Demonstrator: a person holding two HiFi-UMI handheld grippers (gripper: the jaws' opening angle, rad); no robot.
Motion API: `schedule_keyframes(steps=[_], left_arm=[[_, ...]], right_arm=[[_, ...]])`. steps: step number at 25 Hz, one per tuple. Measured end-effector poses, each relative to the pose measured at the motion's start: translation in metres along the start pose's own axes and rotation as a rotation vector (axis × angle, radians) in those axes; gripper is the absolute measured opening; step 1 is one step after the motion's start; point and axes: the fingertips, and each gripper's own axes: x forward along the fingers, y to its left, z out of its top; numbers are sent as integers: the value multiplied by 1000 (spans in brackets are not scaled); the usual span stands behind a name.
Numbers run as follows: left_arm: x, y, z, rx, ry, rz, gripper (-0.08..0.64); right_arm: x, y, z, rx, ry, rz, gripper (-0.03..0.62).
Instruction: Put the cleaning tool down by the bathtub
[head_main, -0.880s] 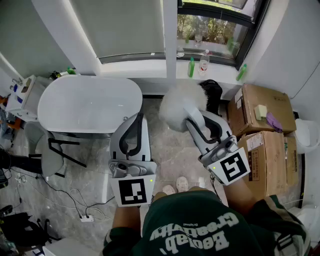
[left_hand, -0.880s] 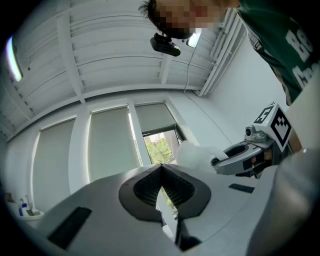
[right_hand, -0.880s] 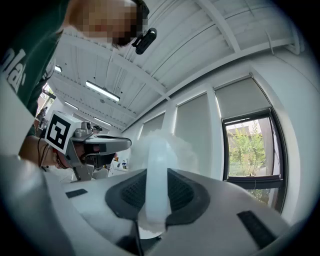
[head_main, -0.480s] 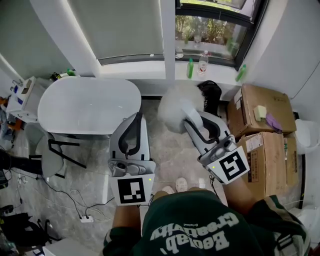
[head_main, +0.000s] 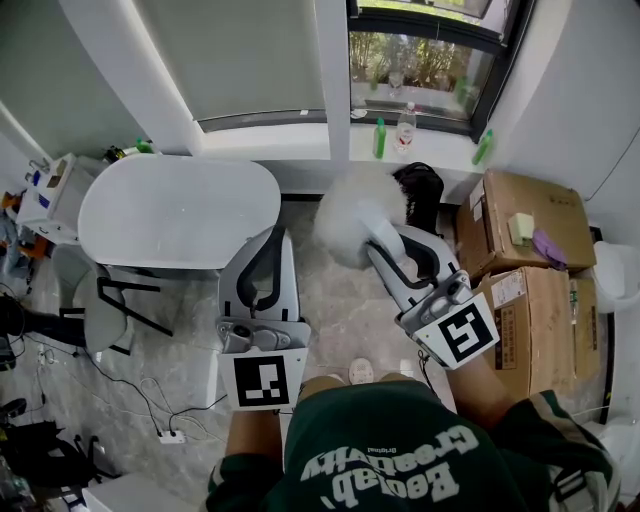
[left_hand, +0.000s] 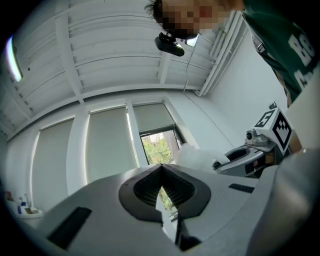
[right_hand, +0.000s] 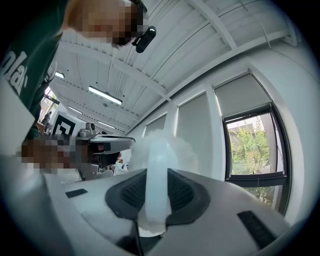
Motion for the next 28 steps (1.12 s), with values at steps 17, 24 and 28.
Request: schedule_keyframes(steps=[17,24,28], left_arm=[[6,-21,-6,24,23,-41,5],[33,-11,-23,10,18,-54,5],[55,-2,-30,10,-2,-69,5]], right_arm=[[-14,-13,-11,24,-17,-21,94],[8,-26,-22,13,4,-16,94],[27,-39,-26,0,1,-23,94]])
